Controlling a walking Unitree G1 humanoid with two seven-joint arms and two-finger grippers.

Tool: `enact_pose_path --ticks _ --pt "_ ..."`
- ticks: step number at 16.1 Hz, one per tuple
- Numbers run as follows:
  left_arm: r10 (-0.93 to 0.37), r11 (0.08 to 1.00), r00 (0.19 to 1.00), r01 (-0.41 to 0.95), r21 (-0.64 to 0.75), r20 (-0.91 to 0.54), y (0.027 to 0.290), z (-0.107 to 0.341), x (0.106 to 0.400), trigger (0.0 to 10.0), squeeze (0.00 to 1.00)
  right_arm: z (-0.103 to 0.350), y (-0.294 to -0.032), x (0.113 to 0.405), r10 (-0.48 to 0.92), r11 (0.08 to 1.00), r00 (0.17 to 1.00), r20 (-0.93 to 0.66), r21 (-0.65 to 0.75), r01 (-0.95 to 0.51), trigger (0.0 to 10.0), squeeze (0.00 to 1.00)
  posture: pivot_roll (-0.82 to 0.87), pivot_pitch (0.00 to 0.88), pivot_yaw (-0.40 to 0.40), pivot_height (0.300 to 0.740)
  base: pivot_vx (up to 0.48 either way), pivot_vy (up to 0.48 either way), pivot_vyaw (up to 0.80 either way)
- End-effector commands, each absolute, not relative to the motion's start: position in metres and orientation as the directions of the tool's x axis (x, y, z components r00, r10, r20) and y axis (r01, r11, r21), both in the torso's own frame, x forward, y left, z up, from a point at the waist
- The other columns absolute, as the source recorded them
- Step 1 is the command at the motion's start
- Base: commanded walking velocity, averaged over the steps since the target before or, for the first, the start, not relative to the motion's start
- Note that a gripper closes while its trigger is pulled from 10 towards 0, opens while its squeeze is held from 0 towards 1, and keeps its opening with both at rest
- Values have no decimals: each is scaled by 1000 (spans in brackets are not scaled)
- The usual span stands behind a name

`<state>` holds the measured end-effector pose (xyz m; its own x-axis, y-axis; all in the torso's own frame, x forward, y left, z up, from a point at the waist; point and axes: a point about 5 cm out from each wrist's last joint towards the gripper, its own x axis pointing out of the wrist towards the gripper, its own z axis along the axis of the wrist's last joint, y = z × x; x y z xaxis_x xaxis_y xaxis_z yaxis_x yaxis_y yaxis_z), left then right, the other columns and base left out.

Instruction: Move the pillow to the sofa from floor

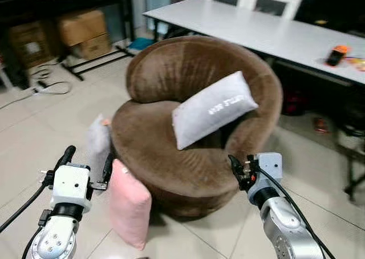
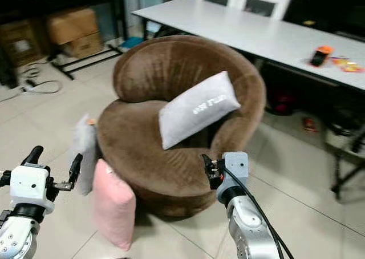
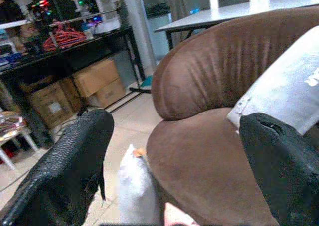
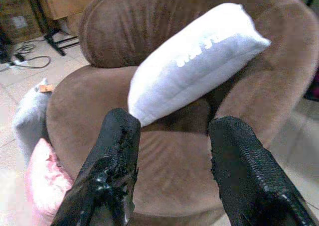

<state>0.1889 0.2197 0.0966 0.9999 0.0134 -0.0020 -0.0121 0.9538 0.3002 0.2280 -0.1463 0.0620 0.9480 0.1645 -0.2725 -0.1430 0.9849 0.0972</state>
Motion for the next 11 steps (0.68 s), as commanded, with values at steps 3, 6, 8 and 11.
enact_pose_path --ticks 3,6,8,11 --pt "16 951 1000 -15 308 -2 219 97 188 10000 0 61 -148 229 170 984 943 -285 95 -149 10000 0 76 0 -12 740 0 335 0" --pt "17 951 1000 -15 308 -1 219 97 189 10000 0 61 -147 230 175 984 942 -287 94 -154 10000 0 77 2 -14 740 0 337 0" --pt "18 951 1000 -16 309 -2 218 97 188 10000 0 61 -148 230 177 983 941 -288 93 -157 10000 0 79 3 -16 740 0 337 0" --pt "19 951 1000 -17 309 -2 218 97 188 10000 0 60 -147 230 181 983 940 -288 91 -162 10000 0 80 3 -17 740 0 337 0"
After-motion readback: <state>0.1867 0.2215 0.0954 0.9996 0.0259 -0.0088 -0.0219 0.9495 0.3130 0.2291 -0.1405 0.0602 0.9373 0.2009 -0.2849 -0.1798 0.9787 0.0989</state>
